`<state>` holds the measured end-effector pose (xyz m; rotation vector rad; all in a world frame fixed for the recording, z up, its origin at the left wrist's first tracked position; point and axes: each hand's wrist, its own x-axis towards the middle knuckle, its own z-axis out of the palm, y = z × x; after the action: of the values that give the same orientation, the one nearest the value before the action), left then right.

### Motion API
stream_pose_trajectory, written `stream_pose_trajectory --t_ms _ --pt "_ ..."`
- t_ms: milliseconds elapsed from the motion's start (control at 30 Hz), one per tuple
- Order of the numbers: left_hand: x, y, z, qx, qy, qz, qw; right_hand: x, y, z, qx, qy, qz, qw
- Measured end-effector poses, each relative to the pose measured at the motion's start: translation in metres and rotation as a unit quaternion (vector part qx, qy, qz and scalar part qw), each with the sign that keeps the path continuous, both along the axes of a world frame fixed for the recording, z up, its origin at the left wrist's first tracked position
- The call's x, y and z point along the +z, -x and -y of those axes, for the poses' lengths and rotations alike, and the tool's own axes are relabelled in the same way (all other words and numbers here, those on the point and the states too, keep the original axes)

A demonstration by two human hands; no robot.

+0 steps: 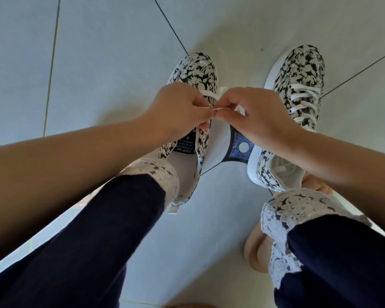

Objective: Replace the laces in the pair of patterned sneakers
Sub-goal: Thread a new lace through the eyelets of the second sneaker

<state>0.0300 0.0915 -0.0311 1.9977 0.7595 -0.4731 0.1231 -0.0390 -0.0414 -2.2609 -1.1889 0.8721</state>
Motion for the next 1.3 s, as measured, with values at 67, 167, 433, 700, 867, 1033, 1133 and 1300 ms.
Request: stream_pose_trajectory --t_ms 67,167,433,700,867,1033,1133,1300 --pt "-0.002 0.0 -0.001 0.012 -0.036 0.006 0.999 -0.002 -0.006 0.0 -0.06 -0.008 -0.025 0.998" --pt "-0.003 0.0 -0.003 -0.018 -0.105 0.002 0.994 -0.01 -0.013 0.0 -0.097 0.02 -0.039 0.994" --pt "-0.004 -0.005 -0.002 -0.044 -0.122 -0.033 0.991 -0.017 -0.019 -0.008 -0.034 0.043 -0.015 0.998" --pt "-0.012 -0.008 -0.001 0.274 0.169 -0.097 0.942 -0.026 -0.022 -0.012 0.004 0.046 0.043 0.998" --pt "-0.016 -0.007 0.0 0.344 0.25 -0.122 0.896 -0.023 -0.021 -0.015 0.006 0.045 0.041 0.998" --pt "-0.018 -0.01 -0.002 0.341 0.261 -0.137 0.893 -0.019 -0.021 -0.015 0.01 0.031 0.034 0.999" --pt "-0.02 -0.012 -0.001 0.334 0.248 -0.143 0.898 -0.02 -0.021 -0.014 0.021 0.037 0.054 0.998" --pt "-0.018 -0.017 0.004 0.301 0.199 -0.153 0.92 -0.016 -0.021 -0.014 0.06 0.034 0.092 0.993"
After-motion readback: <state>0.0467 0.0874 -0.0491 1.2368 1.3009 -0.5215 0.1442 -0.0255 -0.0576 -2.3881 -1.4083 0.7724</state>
